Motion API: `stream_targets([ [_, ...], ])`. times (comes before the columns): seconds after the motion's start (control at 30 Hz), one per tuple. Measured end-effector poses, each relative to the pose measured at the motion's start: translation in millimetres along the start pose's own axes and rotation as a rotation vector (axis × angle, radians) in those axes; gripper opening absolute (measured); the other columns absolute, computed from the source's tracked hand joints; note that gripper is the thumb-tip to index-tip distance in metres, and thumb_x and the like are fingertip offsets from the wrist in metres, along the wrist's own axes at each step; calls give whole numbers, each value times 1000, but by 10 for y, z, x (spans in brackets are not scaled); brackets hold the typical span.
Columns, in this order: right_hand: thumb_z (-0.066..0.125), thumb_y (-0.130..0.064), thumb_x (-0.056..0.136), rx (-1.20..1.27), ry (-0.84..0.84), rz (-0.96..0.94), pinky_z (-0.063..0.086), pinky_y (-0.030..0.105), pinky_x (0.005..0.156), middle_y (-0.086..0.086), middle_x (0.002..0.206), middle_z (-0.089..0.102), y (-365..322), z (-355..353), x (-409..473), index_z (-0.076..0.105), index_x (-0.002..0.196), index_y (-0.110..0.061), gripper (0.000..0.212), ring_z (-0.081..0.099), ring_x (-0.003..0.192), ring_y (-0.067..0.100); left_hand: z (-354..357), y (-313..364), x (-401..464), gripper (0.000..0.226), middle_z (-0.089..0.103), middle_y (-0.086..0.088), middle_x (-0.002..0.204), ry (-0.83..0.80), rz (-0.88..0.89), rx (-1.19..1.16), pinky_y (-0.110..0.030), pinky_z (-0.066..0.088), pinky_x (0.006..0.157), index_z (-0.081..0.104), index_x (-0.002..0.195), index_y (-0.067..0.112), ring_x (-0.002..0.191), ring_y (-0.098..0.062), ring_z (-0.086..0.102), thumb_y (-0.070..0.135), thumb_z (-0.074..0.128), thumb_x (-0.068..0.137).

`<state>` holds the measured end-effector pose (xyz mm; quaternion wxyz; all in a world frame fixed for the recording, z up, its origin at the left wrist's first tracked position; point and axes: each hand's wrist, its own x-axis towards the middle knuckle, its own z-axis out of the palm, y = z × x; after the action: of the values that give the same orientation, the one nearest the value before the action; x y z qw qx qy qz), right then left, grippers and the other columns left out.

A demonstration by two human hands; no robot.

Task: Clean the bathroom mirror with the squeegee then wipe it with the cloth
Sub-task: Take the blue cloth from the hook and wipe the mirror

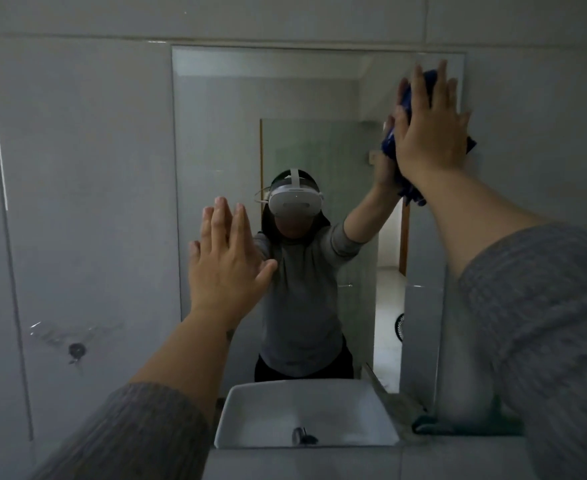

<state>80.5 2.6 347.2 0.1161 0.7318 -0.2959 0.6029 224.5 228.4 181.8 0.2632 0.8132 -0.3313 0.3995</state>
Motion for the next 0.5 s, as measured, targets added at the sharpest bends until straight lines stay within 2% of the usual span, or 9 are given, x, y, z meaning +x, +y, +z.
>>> stream_targets([
  [0.27, 25, -36, 103, 33, 22, 134, 20, 57, 115, 13, 161, 9, 186, 143, -492, 9, 152, -21, 54, 15, 147, 33, 68, -33, 25, 101, -13, -3, 160, 31, -7, -25, -51, 14, 116, -2, 151, 23, 146, -24, -11, 64, 57, 79],
  [0.5, 20, -39, 99, 39, -75, -60, 14, 59, 116, 13, 162, 3, -453, 291, -941, 3, 153, -21, 58, 6, 148, 35, 44, -49, 21, 97, -11, -3, 160, 35, 7, -31, -52, 15, 116, 0, 152, 21, 147, -24, -8, 63, 53, 82],
])
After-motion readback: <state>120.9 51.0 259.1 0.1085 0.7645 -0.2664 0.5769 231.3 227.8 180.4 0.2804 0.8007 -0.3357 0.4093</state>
